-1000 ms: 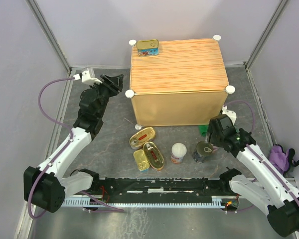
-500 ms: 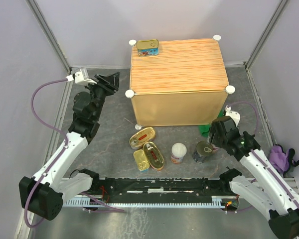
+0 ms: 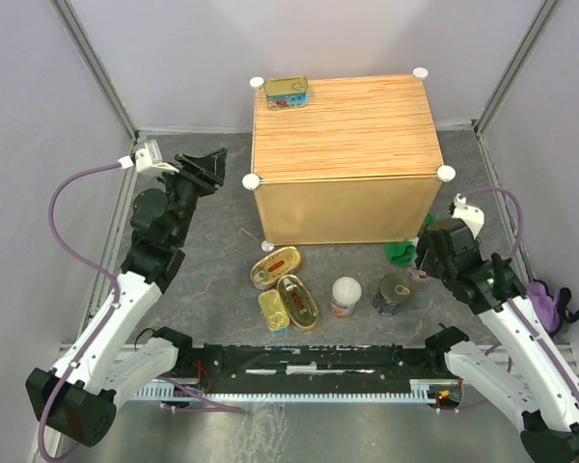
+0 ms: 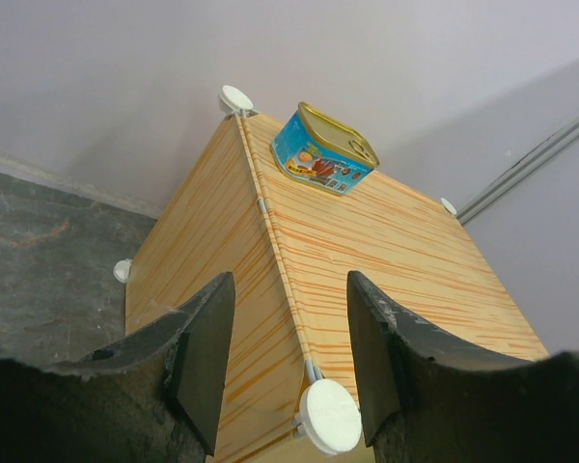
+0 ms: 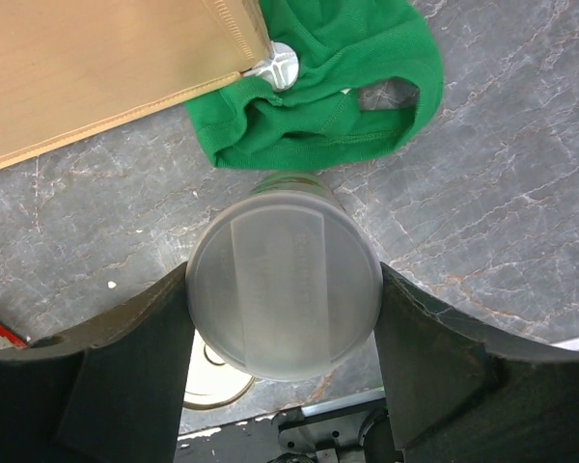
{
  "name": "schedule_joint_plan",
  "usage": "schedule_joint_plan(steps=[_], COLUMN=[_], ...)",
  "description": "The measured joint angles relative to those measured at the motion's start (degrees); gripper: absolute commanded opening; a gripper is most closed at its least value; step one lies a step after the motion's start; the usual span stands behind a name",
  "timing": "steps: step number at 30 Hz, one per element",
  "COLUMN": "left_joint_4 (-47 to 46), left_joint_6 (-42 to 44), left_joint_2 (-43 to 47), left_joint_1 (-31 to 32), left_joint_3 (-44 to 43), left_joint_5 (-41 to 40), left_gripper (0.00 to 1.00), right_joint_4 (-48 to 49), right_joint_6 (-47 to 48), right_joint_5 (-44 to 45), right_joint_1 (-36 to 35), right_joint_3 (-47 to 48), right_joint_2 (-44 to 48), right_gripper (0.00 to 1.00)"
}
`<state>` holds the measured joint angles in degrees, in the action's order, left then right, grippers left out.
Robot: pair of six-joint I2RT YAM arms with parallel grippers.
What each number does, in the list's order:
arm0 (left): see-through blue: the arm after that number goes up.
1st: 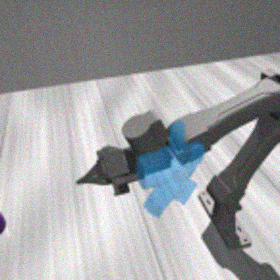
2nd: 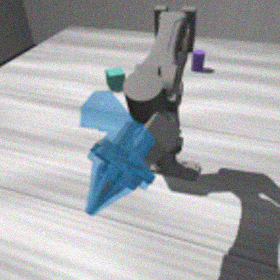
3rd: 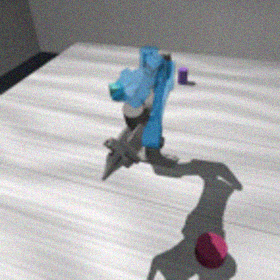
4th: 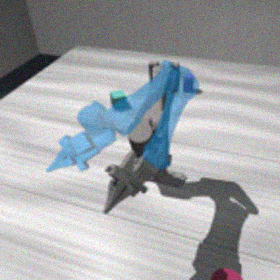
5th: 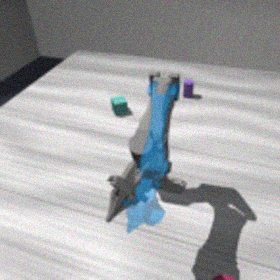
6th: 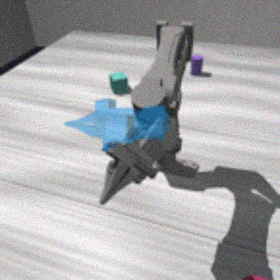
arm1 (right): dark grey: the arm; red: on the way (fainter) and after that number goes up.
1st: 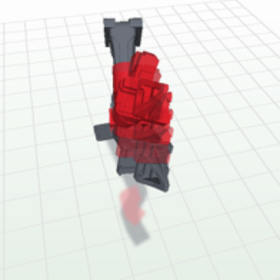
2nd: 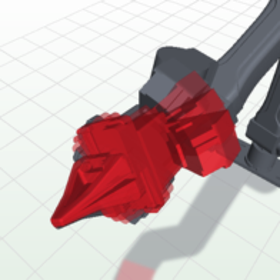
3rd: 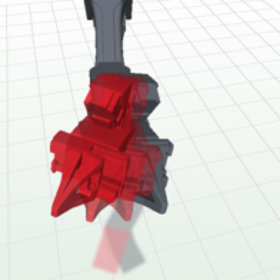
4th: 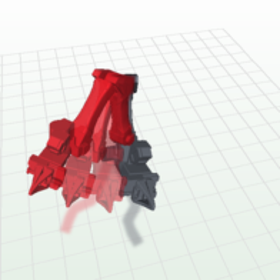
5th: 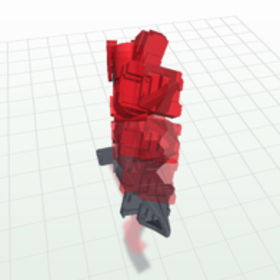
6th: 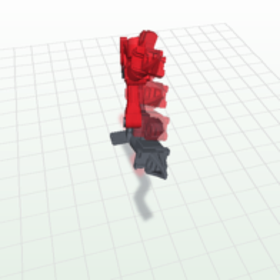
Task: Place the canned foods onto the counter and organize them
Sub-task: Pick up the canned food from the center of the board, then place the canned food on the counter.
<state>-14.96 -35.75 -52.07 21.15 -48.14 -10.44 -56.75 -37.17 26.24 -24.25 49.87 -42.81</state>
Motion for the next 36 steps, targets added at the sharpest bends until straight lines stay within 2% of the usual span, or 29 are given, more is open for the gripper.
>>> schedule_joint_plan(steps=[15, 24, 36], left_joint_4=[2.82, 2.78, 2.38], left_joint_6=[-0.46, -0.46, -0.42], left_joint_2=[2.38, 0.96, 0.44], left_joint_1=[0.0, 0.48, 0.52], left_joint_3=[-1.09, -1.62, -3.54], left_joint_5=[0.07, 0.07, 0.09], left_gripper=[0.56, 0.56, 0.56], right_joint_4=[-7.74, -10.78, -16.02], right_joint_6=[1.27, 3.87, 7.1], right_joint_5=[-1.29, -3.26, -7.1], right_joint_1=[0.0, 0.0, 0.0], right_joint_3=[3.63, 16.92, 36.81], right_joint_2=[3.72, 0.44, -10.05], right_gripper=[0.02, 0.01, 0.01])
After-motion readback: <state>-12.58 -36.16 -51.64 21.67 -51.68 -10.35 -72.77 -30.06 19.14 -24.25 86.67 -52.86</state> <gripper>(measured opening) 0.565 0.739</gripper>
